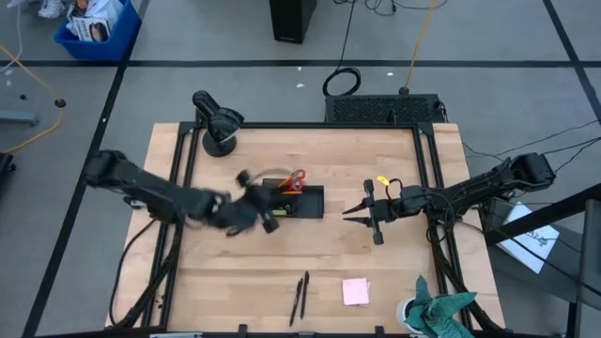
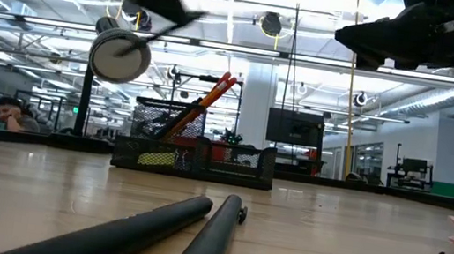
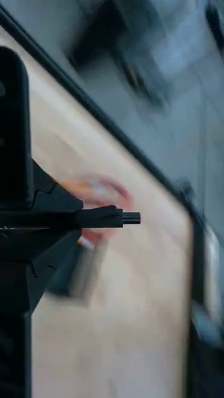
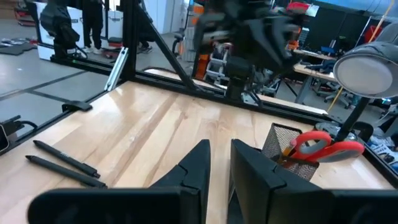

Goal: Pick and place office supplies into organizer
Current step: Put the black pen into the black desk organizer

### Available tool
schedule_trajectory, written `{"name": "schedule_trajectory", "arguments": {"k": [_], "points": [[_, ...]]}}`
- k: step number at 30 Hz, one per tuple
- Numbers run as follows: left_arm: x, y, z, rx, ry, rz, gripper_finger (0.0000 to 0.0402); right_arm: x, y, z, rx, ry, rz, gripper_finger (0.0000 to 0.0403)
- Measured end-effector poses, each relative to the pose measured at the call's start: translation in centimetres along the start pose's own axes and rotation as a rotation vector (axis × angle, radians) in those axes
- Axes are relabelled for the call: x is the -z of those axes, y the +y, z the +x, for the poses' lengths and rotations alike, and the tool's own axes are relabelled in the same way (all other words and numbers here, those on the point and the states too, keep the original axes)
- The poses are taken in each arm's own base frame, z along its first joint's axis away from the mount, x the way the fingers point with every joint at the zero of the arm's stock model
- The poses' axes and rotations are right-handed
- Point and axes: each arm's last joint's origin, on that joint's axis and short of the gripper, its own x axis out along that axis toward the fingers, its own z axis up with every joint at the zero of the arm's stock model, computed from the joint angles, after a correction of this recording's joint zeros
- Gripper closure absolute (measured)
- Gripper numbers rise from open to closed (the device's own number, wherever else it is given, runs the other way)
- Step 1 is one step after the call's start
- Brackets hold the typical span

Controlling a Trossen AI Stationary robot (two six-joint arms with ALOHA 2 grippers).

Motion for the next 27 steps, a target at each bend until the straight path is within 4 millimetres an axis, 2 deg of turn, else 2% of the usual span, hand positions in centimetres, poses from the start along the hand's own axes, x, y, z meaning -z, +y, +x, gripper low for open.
{"name": "schedule_trajectory", "arguments": {"k": [2, 4, 10, 12, 15, 16, 22, 27], "points": [[-0.6, 1.9, 0.9, 0.159, -0.075, 0.025, 0.0369, -0.1, 0.0, 0.0, 0.002, -0.012, 0.0, 0.0344], [-1.4, 3.7, 1.7, 0.243, -0.166, 0.019, 0.0369, -0.1, 0.0, 0.0, 0.003, -0.015, -0.003, 0.0344], [-0.3, 7.4, 4.3, 0.289, -0.152, 0.012, 0.0369, -0.3, -0.1, 0.0, 0.006, -0.03, -0.011, 0.0344], [0.3, 7.7, 5.5, 0.317, -0.14, 0.012, 0.0369, -0.3, -0.1, 0.0, 0.006, -0.032, -0.023, 0.0344], [2.3, 8.2, 7.1, 0.337, -0.079, 0.024, 0.0369, -0.3, -0.1, 0.0, 0.006, -0.031, -0.029, 0.0344], [2.3, 8.2, 7.5, 0.353, -0.106, 0.013, 0.0369, -0.3, -0.1, 0.0, 0.006, -0.031, -0.028, 0.0344], [4.8, 8.0, 9.1, 0.391, -0.08, 0.017, 0.0369, -0.3, 0.0, 0.0, 0.005, -0.027, -0.028, 0.0344], [6.1, 7.7, 9.7, 0.407, -0.082, 0.02, 0.0369, -0.3, -0.1, 0.0, 0.007, -0.032, -0.028, 0.0344]]}}
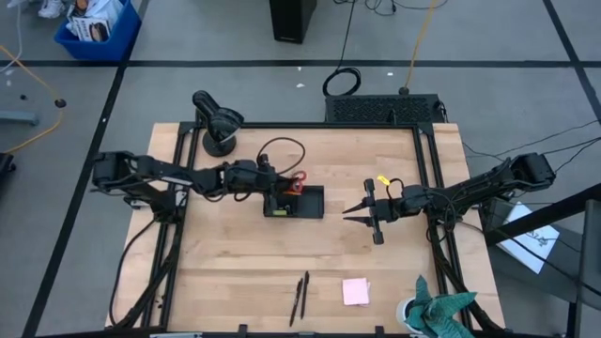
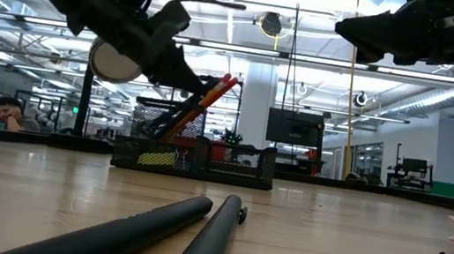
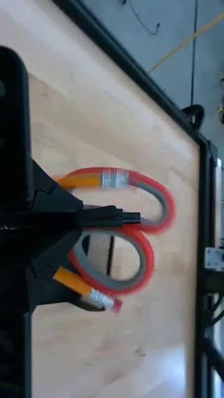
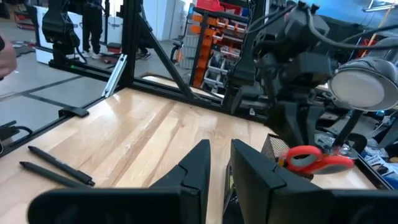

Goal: Pick and place office supplies into organizer
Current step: Put the black pen into the black desk organizer

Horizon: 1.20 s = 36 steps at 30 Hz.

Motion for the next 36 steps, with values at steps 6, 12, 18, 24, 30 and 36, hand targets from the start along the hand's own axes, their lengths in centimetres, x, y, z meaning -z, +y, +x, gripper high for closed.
{"name": "schedule_trajectory", "arguments": {"k": [6, 12, 18, 24, 30, 36], "points": [[1.3, 0.0, -0.1, 0.005, 0.018, -0.008, 0.0369, 0.0, 0.0, 0.0, 0.0, -0.001, 0.0, 0.0344], [1.2, -0.2, -0.1, 0.001, 0.008, -0.062, 0.0366, 0.0, 0.0, 0.0, 0.0, -0.004, 0.001, 0.0344], [0.9, -0.4, -0.1, 0.035, -0.019, -0.089, 0.0317, 0.0, 0.0, 0.0, -0.001, -0.001, 0.001, 0.0344], [-0.1, -1.1, -0.6, 0.058, -0.094, -0.064, 0.0251, 0.0, 0.0, 0.0, -0.001, 0.0, 0.001, 0.0344], [-4.4, -4.0, -2.5, 0.128, -0.097, -0.096, 0.0228, 0.1, 0.0, 0.0, -0.003, 0.011, 0.001, 0.0344], [-5.9, -14.4, -2.7, 0.211, 0.161, -0.103, 0.0265, 0.3, -0.1, 0.0, 0.034, 0.035, -0.065, 0.0344]]}}
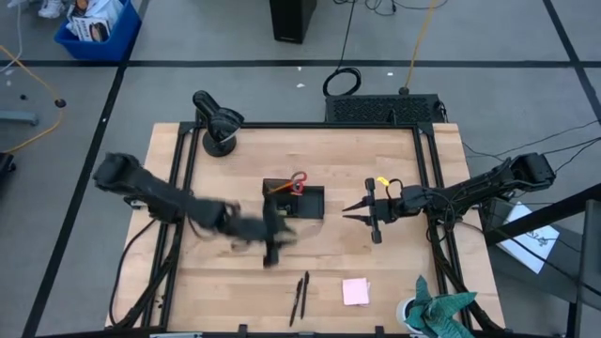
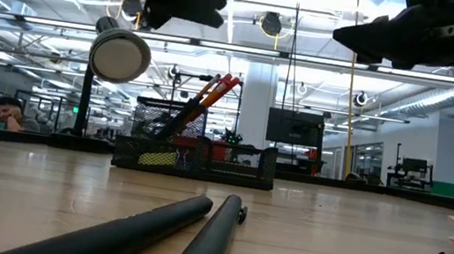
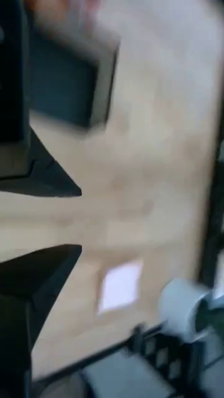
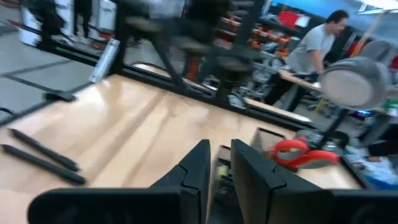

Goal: Pick and place office supplies into organizer
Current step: Put the black pen into the black desk organizer

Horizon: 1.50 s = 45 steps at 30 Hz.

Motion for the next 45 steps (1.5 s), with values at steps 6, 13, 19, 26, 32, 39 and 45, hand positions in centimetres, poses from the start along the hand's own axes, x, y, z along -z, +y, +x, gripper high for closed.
{"name": "schedule_trajectory", "arguments": {"k": [6, 13, 19, 26, 32, 39, 45], "points": [[2.4, -7.7, 5.4, 0.024, 0.069, 0.018, 0.0336, -0.2, -0.2, -0.1, 0.043, -0.001, -0.028, 0.0344], [4.9, -11.4, 11.8, 0.045, 0.191, -0.008, 0.0393, -0.9, -0.4, -0.5, 0.054, -0.049, -0.01, 0.0344], [5.7, -12.4, 14.1, 0.016, 0.279, -0.092, 0.0398, -1.2, -0.5, -0.8, 0.052, -0.058, 0.029, 0.0344], [6.3, -13.6, 14.2, 0.013, 0.344, -0.143, 0.0398, -1.2, -0.5, -0.8, 0.05, -0.057, 0.052, 0.0344], [8.0, -14.1, 13.8, -0.081, 0.388, -0.202, 0.0399, -0.8, -0.4, -0.8, 0.039, -0.016, 0.048, 0.0344], [8.9, -14.4, 13.2, -0.15, 0.422, -0.22, 0.0399, -0.7, -0.4, -0.8, 0.038, -0.011, 0.055, 0.0344], [9.6, -14.6, 12.5, -0.197, 0.468, -0.244, 0.0394, -0.7, -0.4, -0.8, 0.037, -0.011, 0.074, 0.0344]]}}
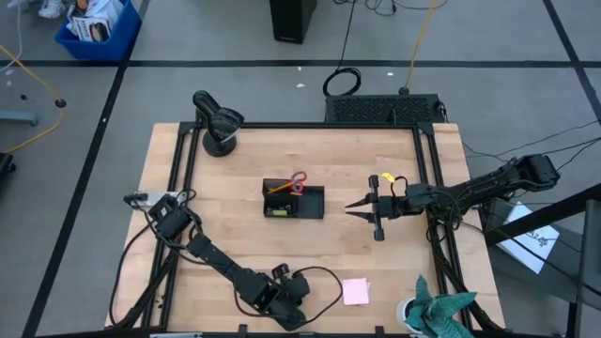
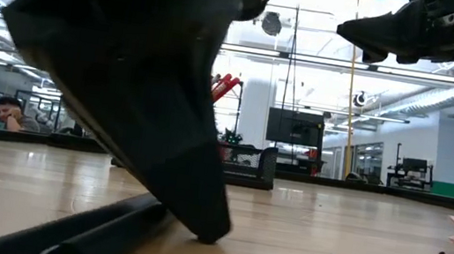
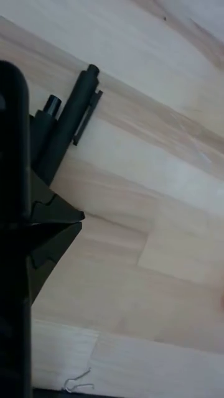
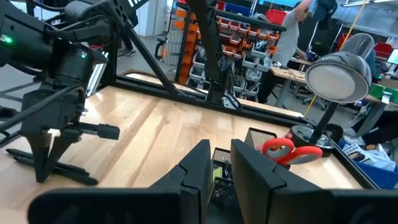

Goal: Pick and place office supplies into organizer
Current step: Put the black pen into the black desk organizer

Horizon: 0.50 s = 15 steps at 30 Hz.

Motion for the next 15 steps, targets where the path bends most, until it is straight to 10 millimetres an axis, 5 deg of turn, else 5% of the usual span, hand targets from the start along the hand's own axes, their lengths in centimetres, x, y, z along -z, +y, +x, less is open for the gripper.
{"name": "schedule_trajectory", "arguments": {"k": [15], "points": [[2.9, -0.5, -0.8, -0.074, 0.036, 0.044, 0.0389, 0.0, 0.0, 0.0, 0.0, 0.0, 0.0, 0.0344]]}}
